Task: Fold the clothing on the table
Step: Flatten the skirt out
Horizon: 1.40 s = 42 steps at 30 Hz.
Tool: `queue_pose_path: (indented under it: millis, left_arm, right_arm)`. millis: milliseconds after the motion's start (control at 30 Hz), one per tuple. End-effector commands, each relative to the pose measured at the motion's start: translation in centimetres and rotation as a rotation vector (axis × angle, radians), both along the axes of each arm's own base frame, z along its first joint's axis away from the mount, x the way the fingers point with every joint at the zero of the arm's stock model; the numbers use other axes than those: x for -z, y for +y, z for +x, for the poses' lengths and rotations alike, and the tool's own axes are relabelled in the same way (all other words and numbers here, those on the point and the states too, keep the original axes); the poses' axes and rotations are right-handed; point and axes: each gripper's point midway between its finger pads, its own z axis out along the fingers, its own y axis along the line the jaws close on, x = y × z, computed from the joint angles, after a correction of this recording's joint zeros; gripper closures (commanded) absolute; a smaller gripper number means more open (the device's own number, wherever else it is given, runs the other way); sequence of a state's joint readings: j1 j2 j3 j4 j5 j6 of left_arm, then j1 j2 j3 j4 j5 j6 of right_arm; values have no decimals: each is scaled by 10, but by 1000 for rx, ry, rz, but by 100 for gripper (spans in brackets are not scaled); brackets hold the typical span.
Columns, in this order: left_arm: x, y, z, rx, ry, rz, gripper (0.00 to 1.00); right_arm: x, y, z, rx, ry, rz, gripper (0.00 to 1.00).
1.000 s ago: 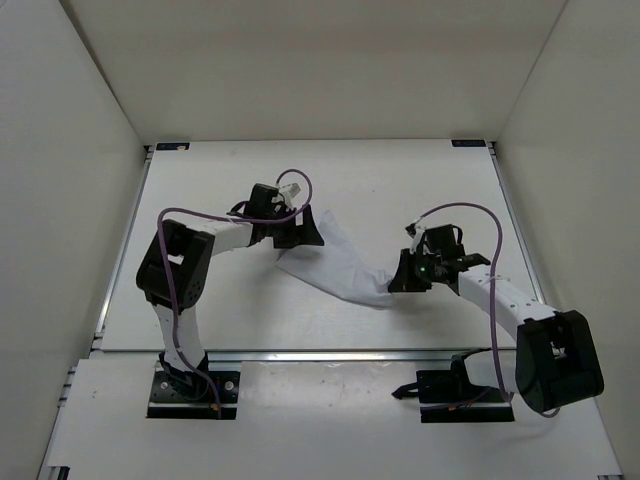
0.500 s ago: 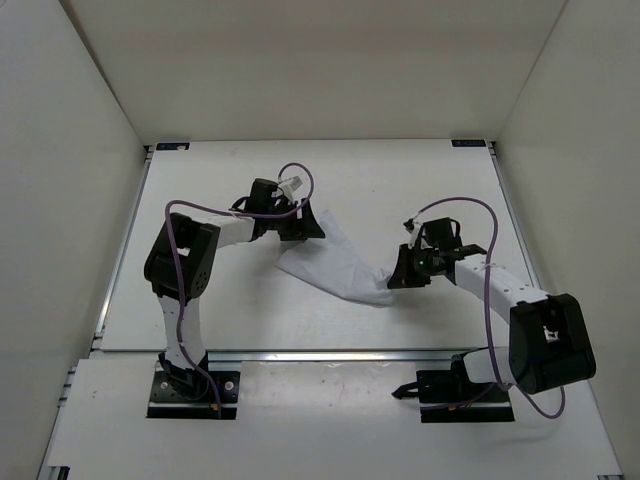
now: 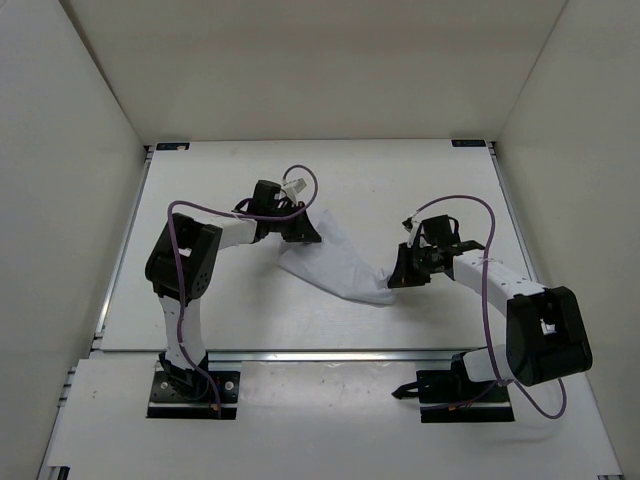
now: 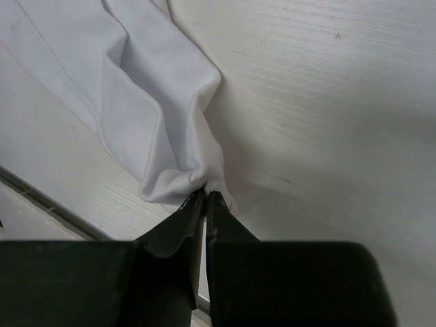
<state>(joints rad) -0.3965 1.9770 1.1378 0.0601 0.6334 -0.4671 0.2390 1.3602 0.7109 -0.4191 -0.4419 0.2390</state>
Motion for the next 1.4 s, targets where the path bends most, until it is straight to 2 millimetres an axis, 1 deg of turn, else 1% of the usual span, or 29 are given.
queue_pose_path:
  millis: [0,33,100,200,233,267,300,333,367,400,433,467,500,533,567,633,667,733,767,800,833,933,967,1033,1100,1133,1167,1233,1367]
  left_arm:
    - [-14,-3,5,15,-35,-27,96]
    - [-16,-1,4,20,-34,-27,100]
    - [-14,-1,2,14,-7,-14,100]
    - [-29,2,-1,5,-17,-23,100]
    - [-39,4,0,-7,-40,-24,100]
    - [-40,9,-1,-17,-43,-1,100]
    - [-50,14,-2,-22,-75,21,100]
    - [-64,17,-7,-22,-97,26,100]
    - [-63,23,-7,-35,-108,49,100]
    - [-78,30,-5,-53,-143,63,100]
    - [-89,36,-8,-62,-161,61,100]
    - [-93,42,-9,-71,-166,53,100]
    - [-110,50,-9,-87,-196,34,100]
    - [-121,55,-15,-92,-215,21,100]
    - [-121,64,-16,-114,-207,19,100]
    - [-144,73,-27,-121,-254,6,100]
    - [-142,76,-30,-127,-251,16,100]
    - [-153,82,-42,-133,-272,17,100]
    - [-156,82,-51,-122,-276,14,100]
    - [-146,84,-57,-126,-252,23,100]
    - [-152,84,-63,-128,-268,14,100]
    - [-129,86,-89,-110,-234,36,100]
    - [-128,86,-94,-111,-231,37,100]
    - [-108,84,-113,-85,-181,39,100]
    - [-102,81,-125,-71,-190,35,100]
    - [-90,80,-135,-63,-161,44,100]
    - [-89,77,-139,-53,-165,39,100]
    - [-74,78,-151,-48,-122,47,100]
    - [-64,82,-155,-50,-119,63,100]
  right_arm:
    - [-13,0,16,4,-68,0,100]
    - [-16,-1,18,12,-71,8,100]
    - [-21,-5,24,34,-88,14,100]
    - [-31,-10,37,61,-126,15,100]
    - [-40,-13,47,79,-152,16,100]
    - [-47,-12,54,84,-167,28,100]
    - [-52,-16,60,96,-182,28,100]
    - [-65,-18,70,108,-219,32,100]
    - [-75,-17,76,106,-244,32,100]
    - [-81,-22,81,118,-262,32,100]
    - [-95,-23,90,119,-299,33,100]
    - [-105,-23,95,123,-325,36,100]
    - [-114,-24,100,124,-353,38,100]
    - [-124,-22,102,126,-376,38,100]
    - [-132,-19,104,123,-398,39,100]
    - [-145,-19,105,135,-438,39,100]
    - [-147,-20,105,149,-449,30,100]
    - [-154,-21,102,164,-471,34,100]
    - [-153,-25,100,199,-469,31,100]
    - [-148,-25,95,206,-460,30,100]
    - [-148,-28,93,217,-470,34,100]
    - [-126,-26,74,205,-422,78,100]
    - [-123,-23,68,195,-417,88,100]
    - [-99,-19,54,195,-357,94,100]
    - [-85,-9,41,160,-323,110,100]
    - [-70,-7,31,159,-280,109,100]
    - [-71,-3,30,151,-284,119,100]
    - [-58,4,16,127,-235,150,100]
    - [-42,12,0,86,-196,164,99]
